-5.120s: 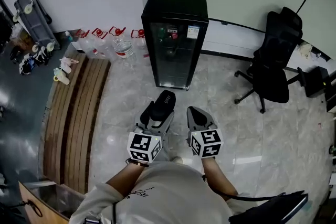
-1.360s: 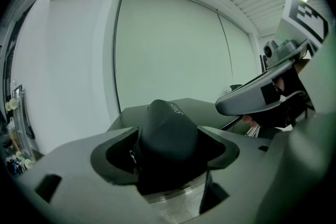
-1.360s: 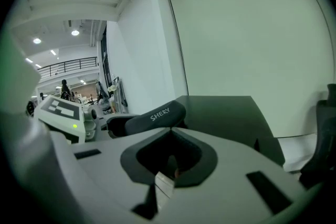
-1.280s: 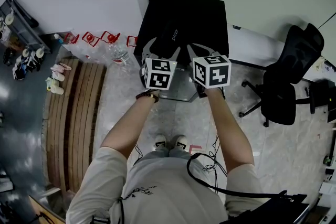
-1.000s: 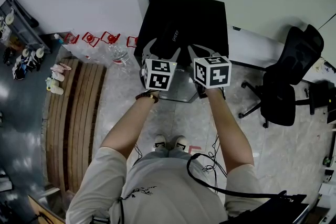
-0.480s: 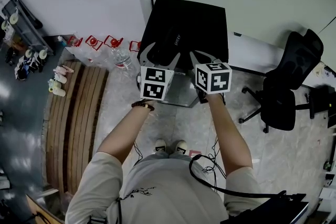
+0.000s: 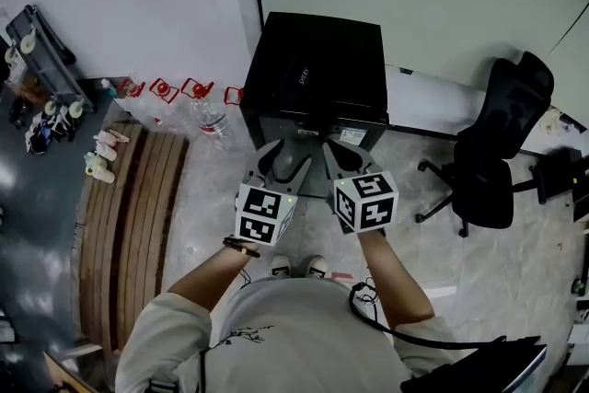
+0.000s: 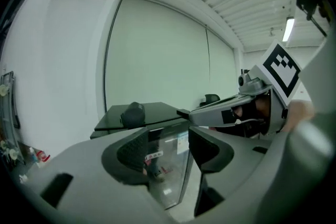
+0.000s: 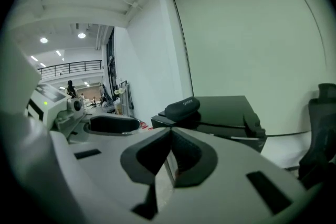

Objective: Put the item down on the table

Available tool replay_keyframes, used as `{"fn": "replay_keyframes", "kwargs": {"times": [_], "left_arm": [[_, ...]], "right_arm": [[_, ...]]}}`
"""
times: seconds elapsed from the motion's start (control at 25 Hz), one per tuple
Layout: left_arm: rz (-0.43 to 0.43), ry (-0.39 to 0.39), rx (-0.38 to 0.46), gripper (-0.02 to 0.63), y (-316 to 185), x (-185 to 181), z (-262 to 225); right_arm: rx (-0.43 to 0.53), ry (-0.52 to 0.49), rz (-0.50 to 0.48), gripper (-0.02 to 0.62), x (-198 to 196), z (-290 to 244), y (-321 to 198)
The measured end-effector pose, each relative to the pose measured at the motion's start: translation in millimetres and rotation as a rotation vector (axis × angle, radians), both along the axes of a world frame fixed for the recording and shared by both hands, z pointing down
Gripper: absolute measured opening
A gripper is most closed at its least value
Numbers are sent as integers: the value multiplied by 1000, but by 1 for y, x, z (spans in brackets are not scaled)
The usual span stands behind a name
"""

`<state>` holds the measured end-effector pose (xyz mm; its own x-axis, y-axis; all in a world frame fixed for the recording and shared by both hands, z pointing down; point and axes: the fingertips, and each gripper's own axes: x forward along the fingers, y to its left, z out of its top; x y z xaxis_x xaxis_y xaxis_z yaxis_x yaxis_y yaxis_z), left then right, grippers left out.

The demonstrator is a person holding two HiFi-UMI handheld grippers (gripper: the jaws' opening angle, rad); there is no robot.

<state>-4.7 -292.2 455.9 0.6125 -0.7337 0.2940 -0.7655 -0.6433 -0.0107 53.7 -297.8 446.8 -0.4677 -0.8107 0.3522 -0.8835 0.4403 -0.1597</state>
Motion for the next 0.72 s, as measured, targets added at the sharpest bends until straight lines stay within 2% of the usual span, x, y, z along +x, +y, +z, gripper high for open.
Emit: {"fn": "replay_keyframes", "kwargs": {"times": [0.08, 0.28, 0.44, 0.72], "left_arm": [[4, -5, 5, 210, 27, -1, 13], [-75, 38, -45, 15, 69, -11, 42], [-80, 55, -60, 6, 89, -9, 48], [-101, 66, -70, 6, 97, -13, 53]], "right_arm": [[-19, -14, 9, 6, -3, 16, 27], [-83, -37, 55, 6, -2, 58, 77], [-95, -67, 109, 6, -1, 72, 93], [-70, -33, 72, 5, -19, 68, 107]]}}
